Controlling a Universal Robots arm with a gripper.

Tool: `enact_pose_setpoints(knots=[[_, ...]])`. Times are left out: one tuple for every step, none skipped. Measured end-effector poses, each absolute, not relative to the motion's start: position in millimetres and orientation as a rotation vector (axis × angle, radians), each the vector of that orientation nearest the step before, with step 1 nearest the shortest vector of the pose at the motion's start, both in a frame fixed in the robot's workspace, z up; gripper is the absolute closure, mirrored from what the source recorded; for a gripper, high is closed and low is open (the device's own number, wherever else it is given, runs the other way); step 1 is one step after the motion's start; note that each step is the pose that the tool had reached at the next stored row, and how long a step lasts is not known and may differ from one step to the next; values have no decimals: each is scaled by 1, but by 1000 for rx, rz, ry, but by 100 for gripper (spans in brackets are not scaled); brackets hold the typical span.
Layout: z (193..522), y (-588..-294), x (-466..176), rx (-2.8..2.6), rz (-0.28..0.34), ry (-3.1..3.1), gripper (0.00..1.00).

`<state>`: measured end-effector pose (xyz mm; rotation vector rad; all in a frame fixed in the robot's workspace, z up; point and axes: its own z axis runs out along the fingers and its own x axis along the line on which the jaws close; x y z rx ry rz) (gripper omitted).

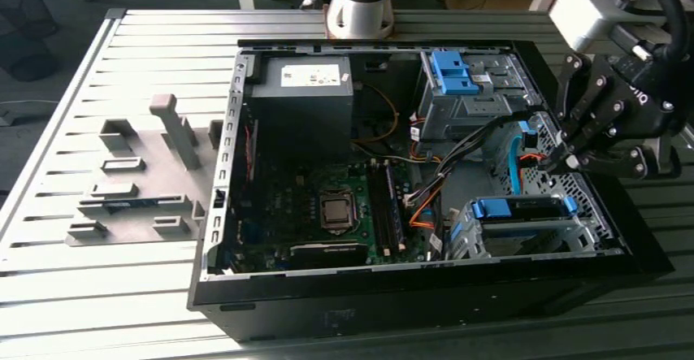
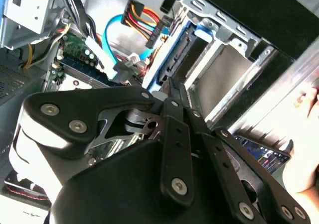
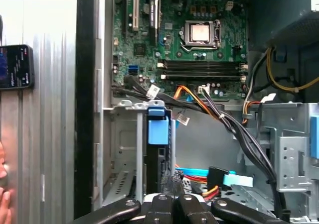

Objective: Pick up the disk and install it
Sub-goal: 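Insert the first disk wire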

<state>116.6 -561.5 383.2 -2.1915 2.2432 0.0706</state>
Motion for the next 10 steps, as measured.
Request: enact_pose_setpoints(knots=[[383,-559,117,-2192,71,2243,89],[383,-558,117,-2192,71,2243,89],[383,-558,117,-2191,71,2243,89],[383,-558,117,-2191,71,2243,89],[383,-558,117,-2191,71,2243,89],[383,-558,117,-2192,71,2243,89],[383,-558,117,-2192,71,2243,89],[383,-558,117,-2192,71,2243,89],[382,-558,118,-2192,71,2243,89],[382,-557,119,-2192,71,2242,89]])
